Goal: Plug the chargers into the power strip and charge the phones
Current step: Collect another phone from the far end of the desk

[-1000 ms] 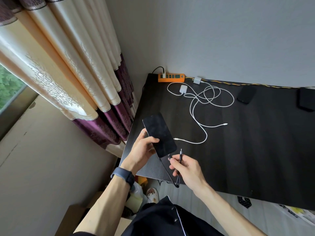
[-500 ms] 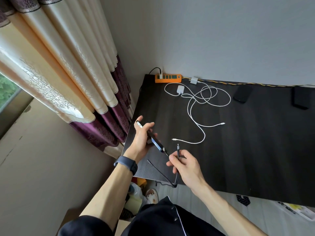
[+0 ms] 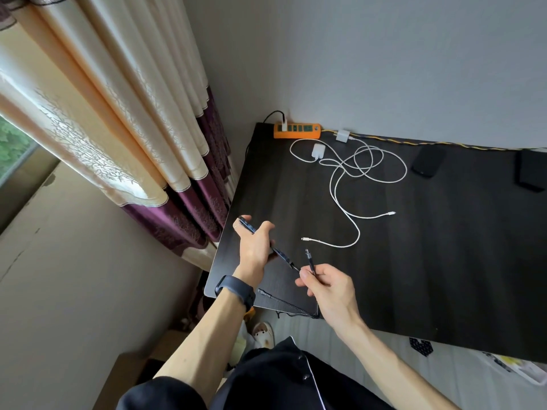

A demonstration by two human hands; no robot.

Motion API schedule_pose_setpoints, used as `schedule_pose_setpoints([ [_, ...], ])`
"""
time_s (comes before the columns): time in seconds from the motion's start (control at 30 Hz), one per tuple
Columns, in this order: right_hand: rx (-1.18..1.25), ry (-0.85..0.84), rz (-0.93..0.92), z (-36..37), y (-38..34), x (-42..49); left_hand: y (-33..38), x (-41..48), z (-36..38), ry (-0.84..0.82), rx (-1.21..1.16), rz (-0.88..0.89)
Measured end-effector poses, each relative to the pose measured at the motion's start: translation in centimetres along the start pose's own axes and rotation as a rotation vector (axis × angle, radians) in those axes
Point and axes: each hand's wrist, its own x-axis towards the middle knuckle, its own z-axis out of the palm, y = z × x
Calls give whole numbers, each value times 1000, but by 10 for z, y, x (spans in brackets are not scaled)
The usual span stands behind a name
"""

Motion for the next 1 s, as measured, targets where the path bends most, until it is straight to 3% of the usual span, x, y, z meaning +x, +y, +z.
schedule_pose_setpoints([
  [0.33,1,52,29,10,-1,5,-5,2,-4,38,-48,-5],
  [0.57,-71,-141,78,19,-2,15,-18,15,-22,-127,-285,-159],
  [0.73,-319,-447,194,33,13,30,-35,34,-50,-161,-112,-229],
  [0.87,-580,-406,283,23,46,50,-34,66,-84,-79,225,-189],
  [1.0,-883,-344,376,10,79,64,-45,94,-95,-59,347,-183],
])
